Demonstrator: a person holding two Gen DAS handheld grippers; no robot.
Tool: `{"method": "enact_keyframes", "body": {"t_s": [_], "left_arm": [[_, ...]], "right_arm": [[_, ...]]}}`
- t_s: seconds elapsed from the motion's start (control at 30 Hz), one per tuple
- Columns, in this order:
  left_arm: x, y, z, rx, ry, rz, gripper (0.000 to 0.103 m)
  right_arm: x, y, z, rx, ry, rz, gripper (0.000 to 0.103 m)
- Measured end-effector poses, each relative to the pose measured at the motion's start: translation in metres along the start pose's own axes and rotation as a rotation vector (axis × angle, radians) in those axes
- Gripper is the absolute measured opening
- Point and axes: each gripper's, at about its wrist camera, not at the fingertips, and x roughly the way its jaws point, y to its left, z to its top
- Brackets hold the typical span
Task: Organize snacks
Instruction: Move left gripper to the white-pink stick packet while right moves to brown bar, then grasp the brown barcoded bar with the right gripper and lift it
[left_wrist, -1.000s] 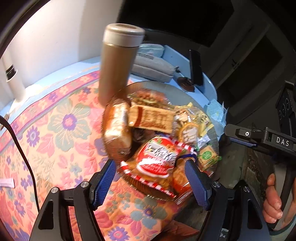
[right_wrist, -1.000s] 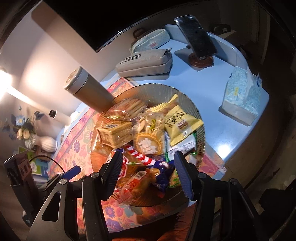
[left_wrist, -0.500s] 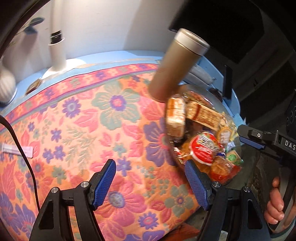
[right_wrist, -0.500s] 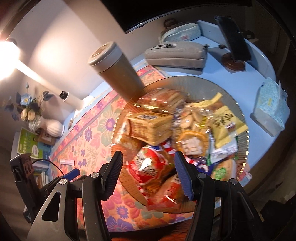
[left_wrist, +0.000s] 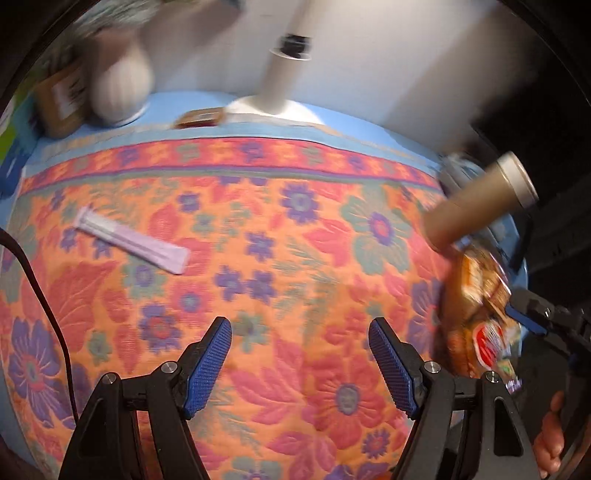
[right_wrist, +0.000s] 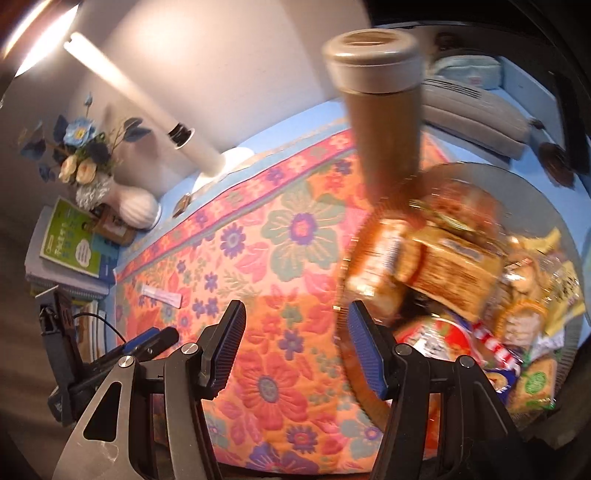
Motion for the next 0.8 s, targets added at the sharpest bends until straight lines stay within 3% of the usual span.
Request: {"method": "enact_keyframes", "body": {"t_s": [0.23, 0.43, 0.5, 0.57, 0.8], "left_arm": [[0.005, 0.098, 0.029, -0.307, -0.015, 0.129, 0.075], [0.013, 0.15, 0.045, -0.477, -0.019, 0.132, 0.074], [0.019, 0.158, 0.053, -0.495, -0.022, 0.149, 0.075], [0.024, 0.158, 0.06, -0.484, -0.018, 0.224, 0.075], [0.051, 0.145, 0.082, -0.337, -0.001, 0.342, 0.075]], "right_arm": [[0.037, 0.062, 0.021, -0.134, 0.041, 0.034, 0.057], [0.081, 0.136, 0.044, -0.356, 0.06, 0.033, 0.057], [0.095, 0.159, 0.051, -0.438, 0.043, 0.023, 0.057], [0.112, 0.177, 0.062, -0.499, 0.041, 0.013, 0.057], [0.18, 0.216, 0.098, -0.67, 0.099, -0.012, 0.056]]}}
